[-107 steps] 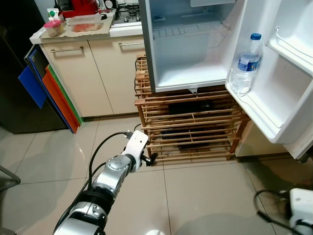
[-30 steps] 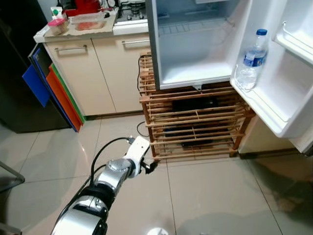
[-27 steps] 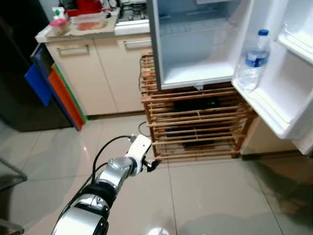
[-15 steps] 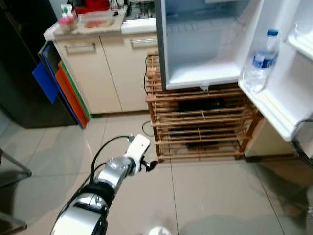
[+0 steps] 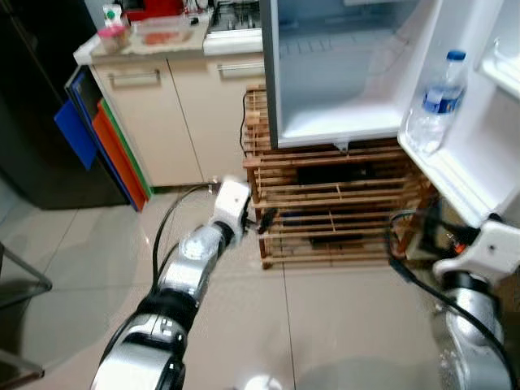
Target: Restocking fridge
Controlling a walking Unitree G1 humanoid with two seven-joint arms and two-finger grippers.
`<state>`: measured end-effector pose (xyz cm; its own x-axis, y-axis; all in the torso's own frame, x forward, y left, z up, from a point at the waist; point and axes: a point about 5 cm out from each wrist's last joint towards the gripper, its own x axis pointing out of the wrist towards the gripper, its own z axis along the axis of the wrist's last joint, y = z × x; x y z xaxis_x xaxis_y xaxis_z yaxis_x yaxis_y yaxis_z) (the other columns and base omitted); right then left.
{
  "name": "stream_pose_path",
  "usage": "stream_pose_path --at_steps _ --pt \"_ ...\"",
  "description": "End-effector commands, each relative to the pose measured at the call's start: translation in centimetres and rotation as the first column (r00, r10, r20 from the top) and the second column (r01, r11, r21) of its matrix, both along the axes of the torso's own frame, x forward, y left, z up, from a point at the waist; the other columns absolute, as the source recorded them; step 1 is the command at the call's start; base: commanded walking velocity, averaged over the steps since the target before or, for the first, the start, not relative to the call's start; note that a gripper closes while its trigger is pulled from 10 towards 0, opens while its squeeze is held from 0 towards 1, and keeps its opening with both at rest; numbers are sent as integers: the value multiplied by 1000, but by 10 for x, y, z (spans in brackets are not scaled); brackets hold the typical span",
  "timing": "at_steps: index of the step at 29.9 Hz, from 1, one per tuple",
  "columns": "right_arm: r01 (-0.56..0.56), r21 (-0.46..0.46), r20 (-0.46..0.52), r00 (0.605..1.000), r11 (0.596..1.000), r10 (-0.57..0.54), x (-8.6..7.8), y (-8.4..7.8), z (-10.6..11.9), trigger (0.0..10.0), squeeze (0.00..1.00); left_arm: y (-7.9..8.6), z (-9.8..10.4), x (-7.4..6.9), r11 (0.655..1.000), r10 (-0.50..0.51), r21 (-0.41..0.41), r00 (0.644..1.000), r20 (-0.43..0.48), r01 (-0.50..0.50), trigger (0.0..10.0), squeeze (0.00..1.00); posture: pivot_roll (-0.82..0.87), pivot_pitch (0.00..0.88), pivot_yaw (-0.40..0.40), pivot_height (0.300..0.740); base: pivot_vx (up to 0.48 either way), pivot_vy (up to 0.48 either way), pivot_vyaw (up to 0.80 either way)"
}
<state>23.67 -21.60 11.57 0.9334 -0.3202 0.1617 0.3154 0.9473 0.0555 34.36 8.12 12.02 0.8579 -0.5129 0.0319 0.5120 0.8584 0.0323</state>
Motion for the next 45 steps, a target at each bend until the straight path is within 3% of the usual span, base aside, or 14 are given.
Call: stream_pose_path --at_steps 1,7,12,17,21,22,24,29,31,32,35,37,39,45 --pt "-2 -17 -4 1000 1000 2 1 -2 3 10000 0 4 -3 -3 1000 19 -20 1000 -1 -19 10000 0 -140 0 107 723 0 -469 0" --pt "-47 -30 -20 999 998 46 3 5 4 10000 0 3 1 -7 998 31 -54 999 27 -30 10000 0 -140 0 101 723 0 -479 0" --pt "-237 -55 -84 969 970 232 -1 28 -8 10000 0 5 0 -11 994 56 -92 998 14 -54 10000 0 -137 0 92 723 0 -480 0" --pt "-489 -28 -322 830 872 456 -29 45 -55 10000 0 6 -3 -11 993 57 -101 998 -11 -58 10000 0 -138 0 87 723 0 -49 0" --pt "-333 -46 -596 766 942 241 -56 4 -111 10000 0 5 -8 -10 996 49 -69 998 -35 -52 10000 0 -142 0 88 723 0 0 0" --pt "-135 -119 -654 756 984 25 -64 -23 -123 10000 0 6 -9 -9 997 49 -56 998 -44 -51 10000 0 -140 0 89 723 0 0 0" --pt "-57 -149 -663 747 987 -57 -67 -31 -125 10000 0 6 -10 -8 997 49 -50 998 -48 -51 10000 0 -140 0 89 723 0 0 0" --pt "360 -294 -570 677 885 -465 -78 -87 -102 10000 0 7 -22 -9 1000 30 10 994 -107 -29 10000 0 -146 0 97 723 0 0 0" --pt "409 -348 -487 690 843 -536 -75 -102 -86 10000 0 5 -34 -12 997 14 83 987 -158 -1 10000 0 -146 0 97 723 0 0 0" --pt "435 -384 -407 712 815 -572 -69 -108 -72 10000 0 6 -51 -16 979 -1 197 975 -222 46 10000 0 -141 0 101 723 0 0 0" --pt "446 -401 -354 730 801 -584 -63 -108 -61 10000 0 8 -70 -22 949 0 302 953 -303 96 10000 0 -141 0 101 723 0 0 0" --pt "462 -443 -208 780 768 -590 -45 -103 -31 10000 0 24 -102 -37 901 54 406 889 -455 154 10000 0 -140 0 105 723 0 0 0" --pt "480 -464 -66 819 744 -570 -28 -95 -1 10000 0 32 -118 -48 888 81 426 854 -515 173 10000 0 -143 0 106 723 0 0 0" --pt "460 -425 15 865 780 -502 3 -87 22 10000 0 27 -120 -50 885 58 423 854 -518 197 10000 0 -136 0 104 723 0 0 0"
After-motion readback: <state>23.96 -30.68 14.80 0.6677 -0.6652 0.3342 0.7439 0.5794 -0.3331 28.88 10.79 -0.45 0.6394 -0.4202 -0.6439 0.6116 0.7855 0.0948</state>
